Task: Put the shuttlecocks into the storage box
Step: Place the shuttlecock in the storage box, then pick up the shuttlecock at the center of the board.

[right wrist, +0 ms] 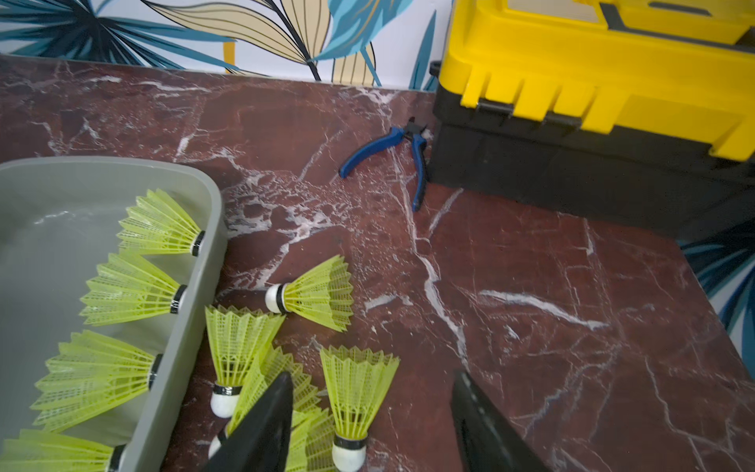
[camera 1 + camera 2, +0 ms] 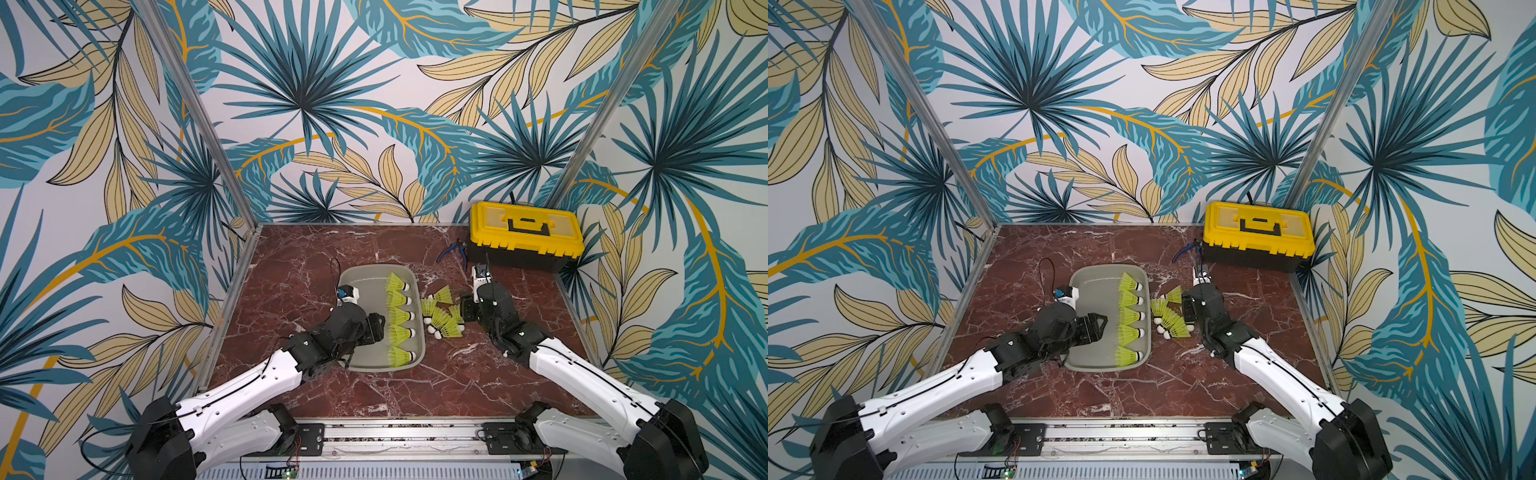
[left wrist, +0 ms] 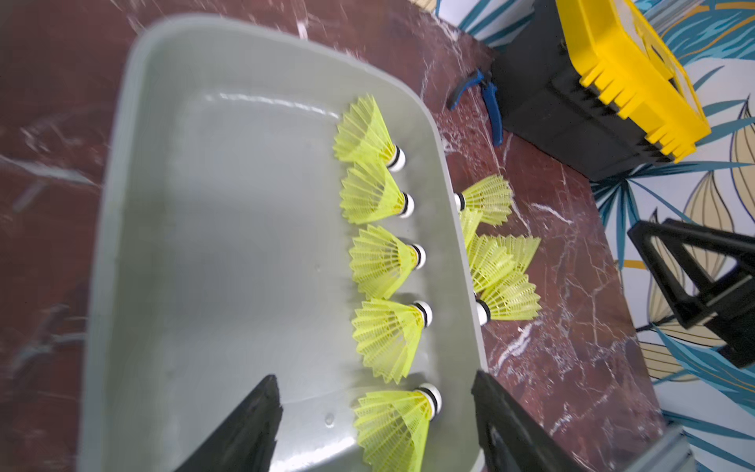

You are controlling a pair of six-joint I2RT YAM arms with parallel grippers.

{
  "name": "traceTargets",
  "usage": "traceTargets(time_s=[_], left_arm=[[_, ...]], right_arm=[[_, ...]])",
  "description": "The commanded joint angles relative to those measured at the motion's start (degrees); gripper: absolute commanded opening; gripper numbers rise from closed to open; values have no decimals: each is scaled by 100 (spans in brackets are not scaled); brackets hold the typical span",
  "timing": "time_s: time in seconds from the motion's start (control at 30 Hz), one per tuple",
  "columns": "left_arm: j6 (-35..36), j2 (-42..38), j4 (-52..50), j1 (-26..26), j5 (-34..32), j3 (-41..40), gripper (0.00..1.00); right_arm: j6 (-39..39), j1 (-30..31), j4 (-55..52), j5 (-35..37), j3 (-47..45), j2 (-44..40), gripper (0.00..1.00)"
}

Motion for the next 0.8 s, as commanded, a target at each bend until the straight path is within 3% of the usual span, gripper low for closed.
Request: traceTargets(time_s=[0.0,0.37,0.77], left_arm=[[976,-207,-588,276,-444,388,77],[1980,-416,-783,687,-704,625,79],[2138,-511,-704,754,-677,590,79]], right_arm=[[658,-198,-668,-527,-64,-245,62],[1212,-564,-1271,-1511,-389,-304,64],[1271,-712,-1064,-1887,-305,866,49]])
